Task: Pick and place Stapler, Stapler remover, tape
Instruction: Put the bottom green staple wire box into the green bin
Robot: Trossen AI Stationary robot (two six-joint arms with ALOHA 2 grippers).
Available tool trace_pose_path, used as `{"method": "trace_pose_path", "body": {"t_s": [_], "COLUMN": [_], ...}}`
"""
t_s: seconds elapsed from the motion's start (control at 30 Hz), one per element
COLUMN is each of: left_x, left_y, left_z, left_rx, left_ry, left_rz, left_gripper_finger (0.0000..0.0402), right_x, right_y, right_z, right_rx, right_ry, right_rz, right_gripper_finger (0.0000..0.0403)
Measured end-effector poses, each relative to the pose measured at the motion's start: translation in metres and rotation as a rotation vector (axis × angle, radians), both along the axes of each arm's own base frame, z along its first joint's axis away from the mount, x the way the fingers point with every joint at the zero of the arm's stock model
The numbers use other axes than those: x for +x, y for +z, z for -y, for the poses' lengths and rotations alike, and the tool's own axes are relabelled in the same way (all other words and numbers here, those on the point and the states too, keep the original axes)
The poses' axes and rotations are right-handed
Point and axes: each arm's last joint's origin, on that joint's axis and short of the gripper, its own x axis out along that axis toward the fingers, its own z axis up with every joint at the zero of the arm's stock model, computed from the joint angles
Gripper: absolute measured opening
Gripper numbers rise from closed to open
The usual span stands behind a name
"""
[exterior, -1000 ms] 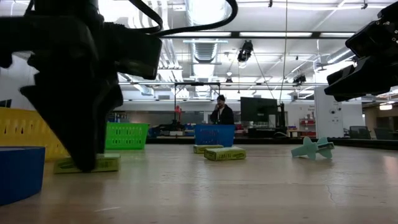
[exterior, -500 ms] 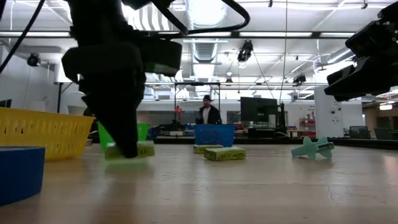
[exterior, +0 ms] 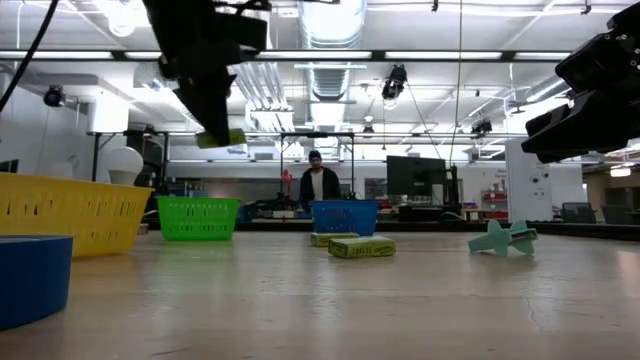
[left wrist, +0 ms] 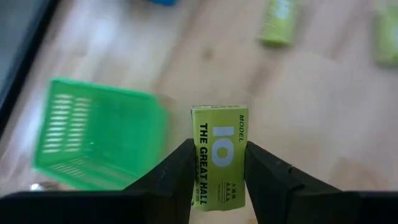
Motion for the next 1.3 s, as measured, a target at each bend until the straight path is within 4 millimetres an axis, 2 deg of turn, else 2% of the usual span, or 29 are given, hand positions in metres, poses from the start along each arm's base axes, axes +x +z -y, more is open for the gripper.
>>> {"method": "trace_pose_path", "body": {"t_s": [0.27,0.43,0.57,0.8,0.97,1.3], "left_x": [-0.014,-0.025,-0.029,-0.034,-0.037,-0.032], "left_y": [-0.001,-0.018,-0.034,-0.05,-0.053,-0.051], "left_z": [-0.073,-0.112,-0.135,-0.154,-0.158,-0.159], "left_rx": [-0.012,-0.029,-0.149,-0.208,-0.241,-0.267], "left_ry": [0.273,0.434,0.532,0.591,0.739,0.725], "left_rz": [0.027,-0.004,0.059,0.126,0.189,0.242], "left_gripper_finger": [0.0124,0.0127,0.0123,0.013,0.0131,0.0136], "right_x": [0.0,0.0,0.0,0.0,0.0,0.0], "right_y": [0.0,0.0,0.0,0.0,0.0,0.0], "right_z": [0.0,0.0,0.0,0.0,0.0,0.0], "right_rx": [0.002,0.0,0.0,-0.001,-0.001,-0.001], "right_ry": [-0.001,0.0,0.0,0.0,0.0,0.001], "right_rz": [0.0,0.0,0.0,0.0,0.0,0.0], "right_gripper_finger": [0.0008,0.0008,0.0008,0.0008,0.0008,0.0008]}}
